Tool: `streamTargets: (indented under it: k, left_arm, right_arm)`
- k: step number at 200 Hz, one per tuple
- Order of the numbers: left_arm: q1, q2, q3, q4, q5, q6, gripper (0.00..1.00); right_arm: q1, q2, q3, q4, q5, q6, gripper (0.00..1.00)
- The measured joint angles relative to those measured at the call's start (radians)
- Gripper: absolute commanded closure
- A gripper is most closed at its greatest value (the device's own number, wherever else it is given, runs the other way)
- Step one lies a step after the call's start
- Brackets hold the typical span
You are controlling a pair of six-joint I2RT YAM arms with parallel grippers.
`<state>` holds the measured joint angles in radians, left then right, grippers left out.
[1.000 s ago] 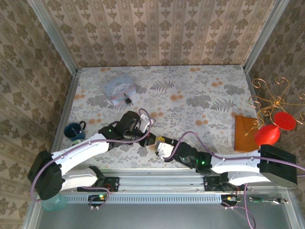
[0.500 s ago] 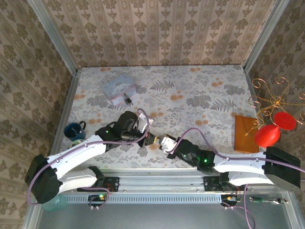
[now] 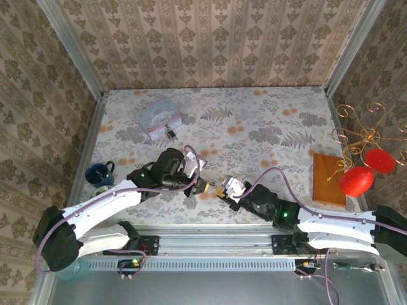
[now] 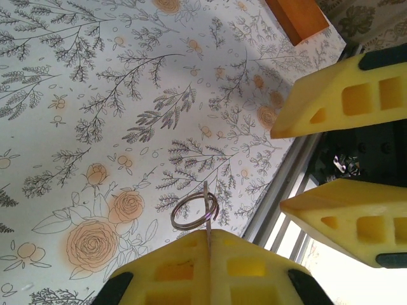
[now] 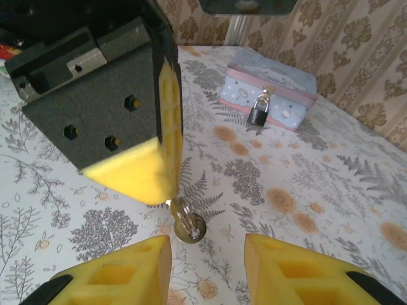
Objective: Unlock the padlock with the key
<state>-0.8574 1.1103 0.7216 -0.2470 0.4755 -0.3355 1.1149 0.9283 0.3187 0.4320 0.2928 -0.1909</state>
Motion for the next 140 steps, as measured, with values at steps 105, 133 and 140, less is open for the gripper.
streamTargets:
  k: [105, 133, 140]
  left_arm:
    - [-0.061, 0.002, 0.002, -0.009, -0.018, 0.062, 1.0]
    - [-0.072, 0.003, 0.002, -0.009, -0.037, 0.079, 1.0]
    - [-0.076, 0.003, 0.002, -0.009, -0.044, 0.083, 1.0]
  right_arm:
    - [-0.007, 0.11, 0.042, -0.017, -0.006, 0.057, 0.63]
    - [-0.009, 0.119, 0.046, -0.018, -0.006, 0.076, 0.65]
    - [-0.011, 0.119, 0.047, -0.019, -0.006, 0.085, 0.66]
